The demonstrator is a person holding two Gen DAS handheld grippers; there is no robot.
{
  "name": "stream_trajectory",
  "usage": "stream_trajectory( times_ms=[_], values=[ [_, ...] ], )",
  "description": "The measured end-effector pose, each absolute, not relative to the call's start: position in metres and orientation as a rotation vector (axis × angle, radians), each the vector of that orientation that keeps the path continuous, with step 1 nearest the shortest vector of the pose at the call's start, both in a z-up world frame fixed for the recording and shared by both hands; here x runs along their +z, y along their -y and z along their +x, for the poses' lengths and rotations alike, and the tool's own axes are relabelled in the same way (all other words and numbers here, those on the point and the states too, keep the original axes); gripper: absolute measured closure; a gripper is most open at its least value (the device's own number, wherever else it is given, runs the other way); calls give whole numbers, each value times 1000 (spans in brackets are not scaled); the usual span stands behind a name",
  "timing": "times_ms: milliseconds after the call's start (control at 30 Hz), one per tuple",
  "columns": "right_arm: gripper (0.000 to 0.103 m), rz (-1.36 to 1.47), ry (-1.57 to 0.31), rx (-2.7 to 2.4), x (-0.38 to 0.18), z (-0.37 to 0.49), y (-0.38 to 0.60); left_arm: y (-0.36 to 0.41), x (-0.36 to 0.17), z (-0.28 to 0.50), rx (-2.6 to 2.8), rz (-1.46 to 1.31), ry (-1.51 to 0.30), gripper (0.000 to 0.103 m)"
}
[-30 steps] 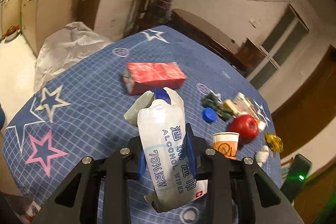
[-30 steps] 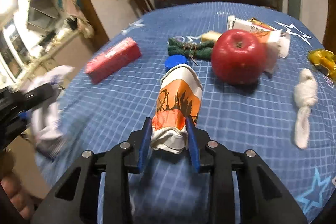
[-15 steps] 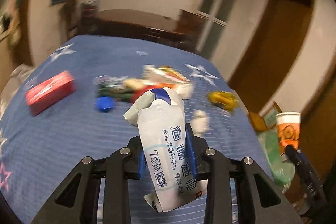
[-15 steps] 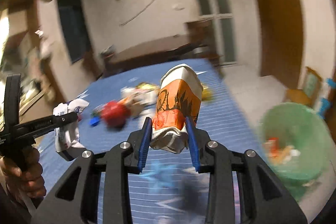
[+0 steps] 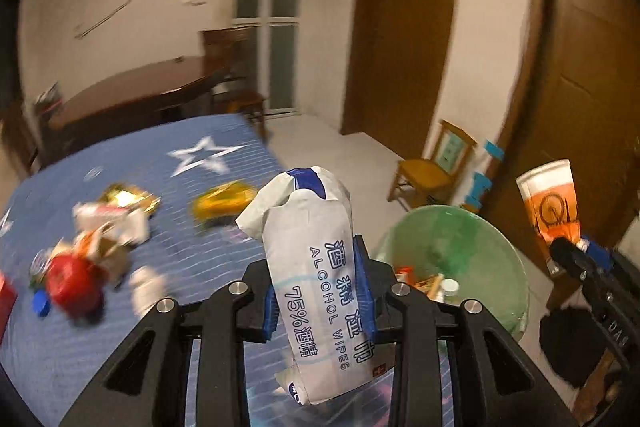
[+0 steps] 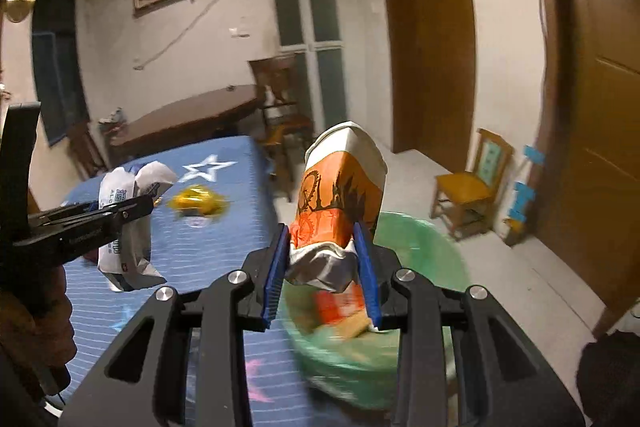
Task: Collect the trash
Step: 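Carry the wipes pack and orange cup over the green bin with both tools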
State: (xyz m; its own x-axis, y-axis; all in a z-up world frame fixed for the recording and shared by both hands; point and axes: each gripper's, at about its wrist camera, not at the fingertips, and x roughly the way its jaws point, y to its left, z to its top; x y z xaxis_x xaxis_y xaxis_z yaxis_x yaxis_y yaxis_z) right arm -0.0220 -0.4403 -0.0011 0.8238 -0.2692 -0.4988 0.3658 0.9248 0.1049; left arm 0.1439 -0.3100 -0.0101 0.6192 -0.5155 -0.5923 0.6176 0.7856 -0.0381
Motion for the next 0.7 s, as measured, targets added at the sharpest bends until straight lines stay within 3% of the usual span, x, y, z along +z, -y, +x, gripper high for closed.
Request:
stream_trajectory(
  times_ms=[333,700],
  values=[
    [70,247,-605,-407,-15,-17,507,434,-29,133,-794,338,-592,70],
    [70,255,-718,-405,-34,3,535,494,-55,141,-840,420,-602,70]
  ],
)
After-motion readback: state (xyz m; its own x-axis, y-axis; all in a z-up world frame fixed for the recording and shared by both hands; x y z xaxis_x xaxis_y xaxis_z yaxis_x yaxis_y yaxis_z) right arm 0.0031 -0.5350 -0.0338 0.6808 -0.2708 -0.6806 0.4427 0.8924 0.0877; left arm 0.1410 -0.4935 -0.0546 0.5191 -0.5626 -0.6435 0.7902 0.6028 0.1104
